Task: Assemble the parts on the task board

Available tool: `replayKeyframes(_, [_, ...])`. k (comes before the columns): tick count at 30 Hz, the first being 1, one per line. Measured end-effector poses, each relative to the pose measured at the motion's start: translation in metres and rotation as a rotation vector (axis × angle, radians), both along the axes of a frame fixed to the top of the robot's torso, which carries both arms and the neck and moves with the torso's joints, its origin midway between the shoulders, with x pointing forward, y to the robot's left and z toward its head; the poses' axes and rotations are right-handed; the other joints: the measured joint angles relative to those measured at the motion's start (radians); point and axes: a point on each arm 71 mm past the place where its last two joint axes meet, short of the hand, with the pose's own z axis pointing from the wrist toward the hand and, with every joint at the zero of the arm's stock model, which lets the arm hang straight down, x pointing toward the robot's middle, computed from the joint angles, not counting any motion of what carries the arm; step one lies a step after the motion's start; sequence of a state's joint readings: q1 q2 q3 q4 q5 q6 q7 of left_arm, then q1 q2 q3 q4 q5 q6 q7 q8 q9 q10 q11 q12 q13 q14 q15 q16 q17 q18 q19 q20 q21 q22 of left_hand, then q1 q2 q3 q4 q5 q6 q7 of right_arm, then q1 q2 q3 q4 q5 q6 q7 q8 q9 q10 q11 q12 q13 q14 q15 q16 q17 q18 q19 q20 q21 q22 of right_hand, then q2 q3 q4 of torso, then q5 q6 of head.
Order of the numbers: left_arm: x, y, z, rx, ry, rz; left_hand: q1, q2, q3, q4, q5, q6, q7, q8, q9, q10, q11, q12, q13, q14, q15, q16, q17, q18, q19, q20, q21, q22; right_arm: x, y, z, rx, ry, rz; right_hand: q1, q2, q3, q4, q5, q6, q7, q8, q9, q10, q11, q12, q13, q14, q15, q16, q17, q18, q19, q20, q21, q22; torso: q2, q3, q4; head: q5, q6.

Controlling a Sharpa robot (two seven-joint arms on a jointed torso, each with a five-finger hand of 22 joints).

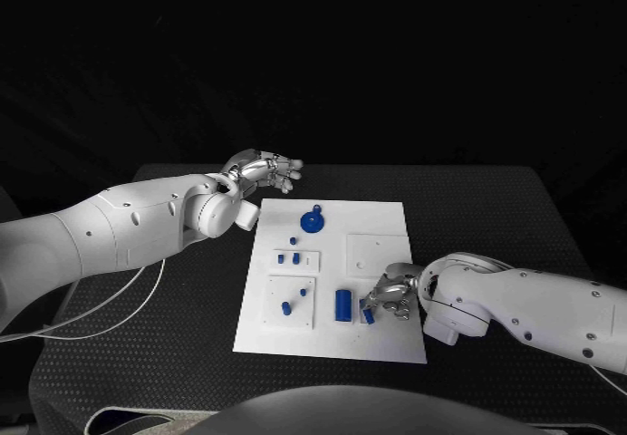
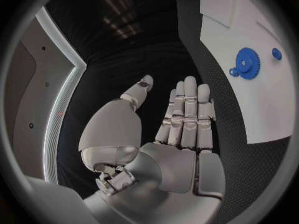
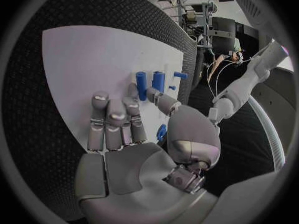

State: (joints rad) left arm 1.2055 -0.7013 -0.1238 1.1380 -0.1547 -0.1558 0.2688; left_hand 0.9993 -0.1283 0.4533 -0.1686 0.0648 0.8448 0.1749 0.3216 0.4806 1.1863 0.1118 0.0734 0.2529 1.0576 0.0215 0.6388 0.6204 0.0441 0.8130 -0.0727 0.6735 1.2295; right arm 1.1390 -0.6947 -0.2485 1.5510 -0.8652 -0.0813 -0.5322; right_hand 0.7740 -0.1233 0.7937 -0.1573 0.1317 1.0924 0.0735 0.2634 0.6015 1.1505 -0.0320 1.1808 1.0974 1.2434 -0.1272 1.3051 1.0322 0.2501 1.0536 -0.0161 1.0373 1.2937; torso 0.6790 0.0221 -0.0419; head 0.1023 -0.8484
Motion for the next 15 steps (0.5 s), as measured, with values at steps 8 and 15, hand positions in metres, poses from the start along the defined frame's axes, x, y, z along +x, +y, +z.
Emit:
replayKeyframes(8, [-0.0001,0.0002,0.0,0.0,0.001,0.0,0.0,0.0,0.0,0.0,0.0,0.0,0.0,0.0,-0.001,0.0,0.0,0.0,0.0,0.0,0.0,0.0,0.0,-0.002,0.0,0.0,0.0,0.0,-0.0003,0.0,0.0003,0.002,0.0,0.004,-0.013,-0.005,0.0,0.0,0.0,0.0,0.0,0.004,-0.001,0.0,0.0,0.0,0.0,0.0,0.0,0.0,-0.001,0.0,0.0,0.0,0.0,0.0,0.0,0.0004,0.0,0.002,-0.001])
replayKeyframes(15, [-0.0001,0.0003,0.0,0.001,0.001,0.0,0.0,0.0,0.0,0.0,0.0,0.0,0.0,0.0,-0.001,0.0,0.0,0.0,0.0,0.0,0.0,0.0,0.001,-0.006,0.0,0.0,-0.004,0.001,-0.0002,0.0002,0.0011,0.007,-0.001,0.007,-0.049,-0.026,0.012,0.006,0.012,0.0,0.0,0.004,-0.009,0.0,0.0,-0.004,0.0,0.001,0.001,0.0,-0.004,0.0,0.0,0.0,0.0,0.0,0.0,0.0008,-0.0001,0.002,-0.001])
